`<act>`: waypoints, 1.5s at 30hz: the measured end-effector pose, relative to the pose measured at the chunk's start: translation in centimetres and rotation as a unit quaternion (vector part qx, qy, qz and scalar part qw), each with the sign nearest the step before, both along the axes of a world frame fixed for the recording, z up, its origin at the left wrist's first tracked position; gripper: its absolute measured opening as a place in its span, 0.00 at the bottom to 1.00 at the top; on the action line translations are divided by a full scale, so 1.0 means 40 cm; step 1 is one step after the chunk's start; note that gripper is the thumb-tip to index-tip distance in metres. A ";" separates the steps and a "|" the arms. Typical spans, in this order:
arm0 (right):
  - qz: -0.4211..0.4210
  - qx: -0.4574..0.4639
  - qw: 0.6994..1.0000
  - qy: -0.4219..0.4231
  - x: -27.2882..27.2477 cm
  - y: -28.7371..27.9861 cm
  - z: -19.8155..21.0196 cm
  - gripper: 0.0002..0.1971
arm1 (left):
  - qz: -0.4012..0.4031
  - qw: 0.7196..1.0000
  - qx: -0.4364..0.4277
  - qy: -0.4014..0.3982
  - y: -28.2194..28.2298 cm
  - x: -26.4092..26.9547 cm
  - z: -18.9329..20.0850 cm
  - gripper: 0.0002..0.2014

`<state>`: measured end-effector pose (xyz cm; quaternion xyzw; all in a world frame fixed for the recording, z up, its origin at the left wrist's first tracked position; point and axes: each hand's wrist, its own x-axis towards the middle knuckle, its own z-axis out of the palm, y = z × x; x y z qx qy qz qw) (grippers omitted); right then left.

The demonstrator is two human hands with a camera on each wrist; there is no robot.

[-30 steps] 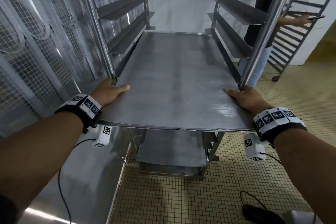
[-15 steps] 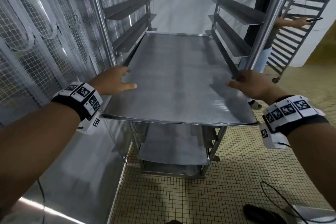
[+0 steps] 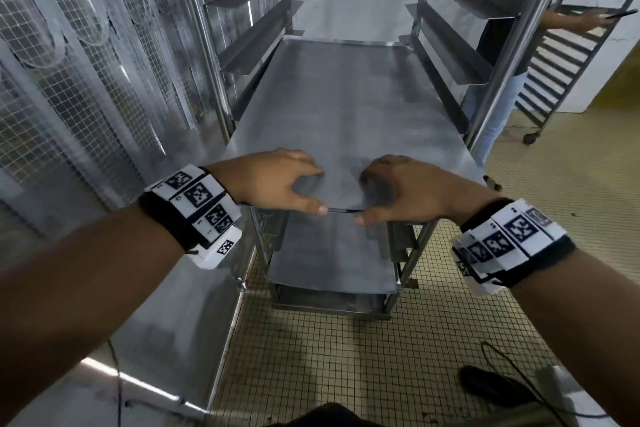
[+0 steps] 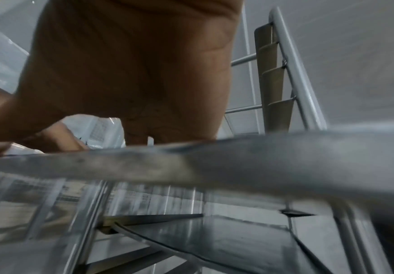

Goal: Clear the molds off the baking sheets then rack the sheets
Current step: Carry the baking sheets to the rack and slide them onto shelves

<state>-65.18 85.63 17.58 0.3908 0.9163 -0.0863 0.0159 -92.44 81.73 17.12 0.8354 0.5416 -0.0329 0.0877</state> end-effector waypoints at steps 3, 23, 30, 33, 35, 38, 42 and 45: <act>0.010 0.023 0.999 0.024 -0.009 0.007 -0.034 0.44 | -0.002 1.000 0.020 -0.006 0.013 0.015 -0.018 0.54; -0.091 0.207 0.967 0.115 -0.078 0.074 -0.147 0.26 | 0.099 0.971 0.217 0.003 0.045 0.064 -0.118 0.33; -0.071 0.317 0.930 0.172 -0.078 0.074 -0.186 0.20 | 0.109 0.936 0.336 -0.010 0.049 0.072 -0.178 0.21; -0.062 0.341 0.918 0.192 -0.078 0.088 -0.193 0.18 | 0.108 0.922 0.372 -0.015 0.059 0.076 -0.189 0.19; -0.062 0.345 0.916 0.194 -0.079 0.100 -0.195 0.18 | 0.110 0.919 0.378 -0.024 0.071 0.077 -0.192 0.19; -0.066 0.350 0.914 0.192 -0.082 0.122 -0.202 0.18 | 0.110 0.913 0.391 -0.028 0.093 0.076 -0.199 0.19; -0.088 0.335 0.922 0.176 -0.089 0.161 -0.194 0.20 | 0.116 0.914 0.388 -0.025 0.138 0.068 -0.201 0.18; -0.153 0.284 0.936 0.144 -0.108 0.192 -0.160 0.21 | 0.123 0.926 0.355 -0.031 0.197 0.057 -0.178 0.18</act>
